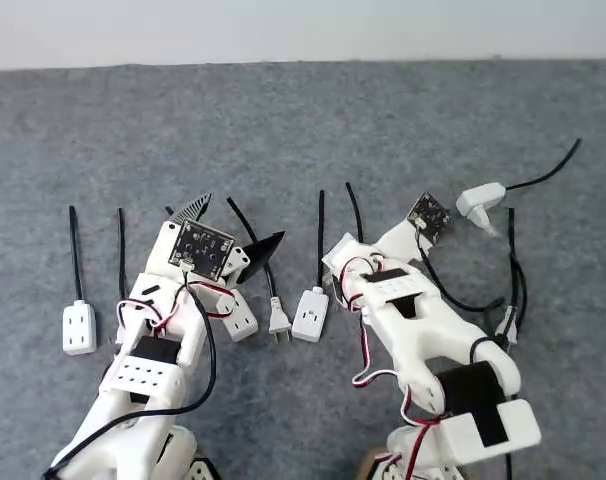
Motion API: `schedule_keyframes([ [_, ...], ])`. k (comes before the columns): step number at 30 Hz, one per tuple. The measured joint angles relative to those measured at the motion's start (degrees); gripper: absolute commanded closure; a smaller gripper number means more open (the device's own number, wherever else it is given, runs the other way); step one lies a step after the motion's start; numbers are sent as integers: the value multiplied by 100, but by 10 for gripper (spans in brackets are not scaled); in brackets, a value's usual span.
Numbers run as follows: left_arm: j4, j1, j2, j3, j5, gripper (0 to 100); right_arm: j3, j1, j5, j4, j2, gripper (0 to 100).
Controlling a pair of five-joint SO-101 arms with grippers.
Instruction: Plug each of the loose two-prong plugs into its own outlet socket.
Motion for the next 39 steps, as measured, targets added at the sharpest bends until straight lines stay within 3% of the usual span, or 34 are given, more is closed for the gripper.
schedule_keyframes([
  [3,0,0,0,0,0,589,-70,-26,9,0,0,873],
  [6,0,0,0,0,0,589,-70,-26,9,0,0,998],
  [8,0,0,0,0,0,589,-44,-9,9,0,9,965],
  [21,0,0,0,0,0,589,-53,-26,114,0,35,991],
  [26,0,0,0,0,0,589,-53,-26,1064,431,-299,991],
  [32,0,0,0,0,0,589,-53,-53,2558,1530,-1855,991],
  [39,97,202,0,0,0,589,-53,97,2875,2286,-3736,991],
])
